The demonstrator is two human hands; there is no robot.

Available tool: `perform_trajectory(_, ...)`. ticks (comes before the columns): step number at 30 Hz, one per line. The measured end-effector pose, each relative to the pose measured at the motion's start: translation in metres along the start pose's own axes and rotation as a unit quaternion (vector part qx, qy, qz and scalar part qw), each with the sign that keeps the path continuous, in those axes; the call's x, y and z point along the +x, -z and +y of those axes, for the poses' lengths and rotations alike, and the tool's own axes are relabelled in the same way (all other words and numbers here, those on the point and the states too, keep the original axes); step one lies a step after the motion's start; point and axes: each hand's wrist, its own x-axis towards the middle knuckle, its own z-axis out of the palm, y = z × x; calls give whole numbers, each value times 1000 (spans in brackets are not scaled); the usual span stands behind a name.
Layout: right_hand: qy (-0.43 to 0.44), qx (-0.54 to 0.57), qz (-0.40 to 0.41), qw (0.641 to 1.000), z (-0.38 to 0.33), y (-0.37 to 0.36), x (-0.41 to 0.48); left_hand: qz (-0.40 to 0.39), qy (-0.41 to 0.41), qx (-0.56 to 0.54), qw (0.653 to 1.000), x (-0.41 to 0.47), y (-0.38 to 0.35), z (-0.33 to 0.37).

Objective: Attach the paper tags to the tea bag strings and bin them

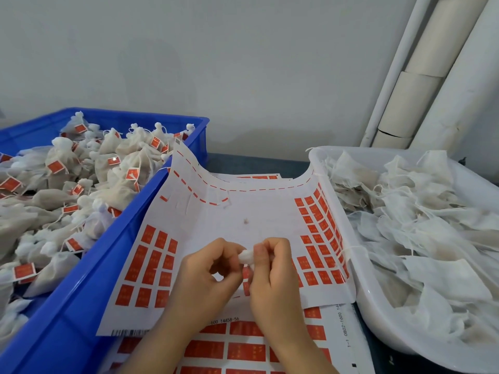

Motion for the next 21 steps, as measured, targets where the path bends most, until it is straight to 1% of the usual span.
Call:
perform_trajectory(3,22,-1,12,1000,2,-1,-2,-4,-5,29,1000,1,1,1)
perform_trajectory(7,57,-16,29,998,5,-1,-1,-16,-42,84,995,1,6,4)
perform_trajectory(9,64,-18,24,997,7,-1,0,-9,-52,110,993,0,4,3)
perform_trajectory(13,77,-30,0,997,12,-3,0,0,-38,159,986,-2,-1,0)
perform_trajectory(15,84,-35,-10,996,13,-3,0,-5,-4,168,986,-2,-4,-2)
perform_trajectory(17,88,-31,-16,996,11,-3,0,-31,62,133,989,-2,-5,-2)
perform_trajectory(18,91,-25,-18,995,10,-2,0,-51,99,93,989,-2,-4,-1)
perform_trajectory(19,94,-18,-22,995,8,-2,0,-70,133,34,988,-1,-3,-1)
perform_trajectory(20,95,-13,-28,995,7,-2,-1,-83,164,-47,982,1,-2,0)
perform_trajectory(21,94,-9,-33,995,6,-2,-2,-94,189,-141,967,2,1,0)
